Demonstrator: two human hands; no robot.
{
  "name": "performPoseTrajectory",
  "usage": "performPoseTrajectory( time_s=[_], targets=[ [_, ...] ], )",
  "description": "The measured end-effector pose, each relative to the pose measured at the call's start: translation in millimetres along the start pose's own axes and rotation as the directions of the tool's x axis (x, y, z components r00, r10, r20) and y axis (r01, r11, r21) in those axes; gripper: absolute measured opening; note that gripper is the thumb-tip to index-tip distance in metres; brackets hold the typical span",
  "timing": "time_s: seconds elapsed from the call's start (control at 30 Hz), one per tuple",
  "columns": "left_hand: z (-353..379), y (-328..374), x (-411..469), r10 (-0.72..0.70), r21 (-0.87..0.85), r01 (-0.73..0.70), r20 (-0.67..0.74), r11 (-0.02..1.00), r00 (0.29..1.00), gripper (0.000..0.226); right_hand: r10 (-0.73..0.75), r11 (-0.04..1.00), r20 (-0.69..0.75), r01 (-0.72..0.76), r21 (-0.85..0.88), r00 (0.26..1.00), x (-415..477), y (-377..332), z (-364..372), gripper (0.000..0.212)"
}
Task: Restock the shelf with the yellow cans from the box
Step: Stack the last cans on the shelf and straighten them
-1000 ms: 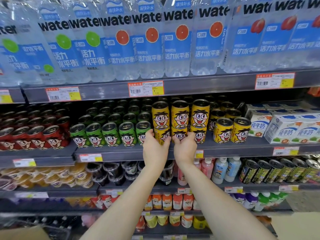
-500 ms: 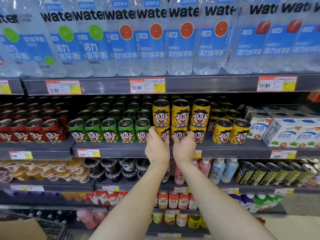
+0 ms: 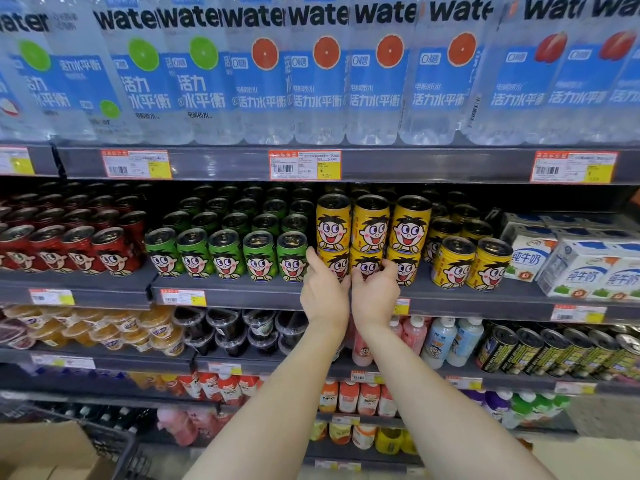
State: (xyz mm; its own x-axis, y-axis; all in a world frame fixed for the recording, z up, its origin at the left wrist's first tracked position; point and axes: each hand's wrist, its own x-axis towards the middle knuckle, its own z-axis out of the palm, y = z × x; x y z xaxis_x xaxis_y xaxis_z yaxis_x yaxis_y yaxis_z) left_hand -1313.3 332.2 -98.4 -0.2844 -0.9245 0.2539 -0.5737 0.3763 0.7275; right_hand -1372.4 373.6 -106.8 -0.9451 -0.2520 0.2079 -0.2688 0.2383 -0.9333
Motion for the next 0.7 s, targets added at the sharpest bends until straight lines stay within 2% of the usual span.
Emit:
performPoseTrajectory(
  time_s=[0.2, 0.3, 0.43, 0.7],
  targets=[
    [2, -6, 6, 0.001, 0.018, -0.001, 0.007, 1.0, 1.0, 0.066, 0.027, 1.0, -0.017, -0.027, 0.014, 0.999, 4, 0, 1, 0.051],
    [2, -9, 7, -0.001, -0.081, 0.004, 0.039, 0.997, 0.999, 0.059, 0.003, 1.0, -0.023, -0.002, 0.028, 1.0, 1, 2, 2, 0.048],
    [2, -13, 9, -0.001, -0.139, 0.008, 0.045, 0.99, 0.999, 0.059, -0.016, 1.0, -0.025, 0.016, 0.017, 1.0, 3, 2, -1, 0.047],
    [10, -2, 3, -0.002, -0.094, -0.001, -0.041, 0.996, 0.999, 0.068, -0.015, 1.0, -0.018, 0.015, 0.013, 1.0, 6, 4, 0, 0.046]
  ],
)
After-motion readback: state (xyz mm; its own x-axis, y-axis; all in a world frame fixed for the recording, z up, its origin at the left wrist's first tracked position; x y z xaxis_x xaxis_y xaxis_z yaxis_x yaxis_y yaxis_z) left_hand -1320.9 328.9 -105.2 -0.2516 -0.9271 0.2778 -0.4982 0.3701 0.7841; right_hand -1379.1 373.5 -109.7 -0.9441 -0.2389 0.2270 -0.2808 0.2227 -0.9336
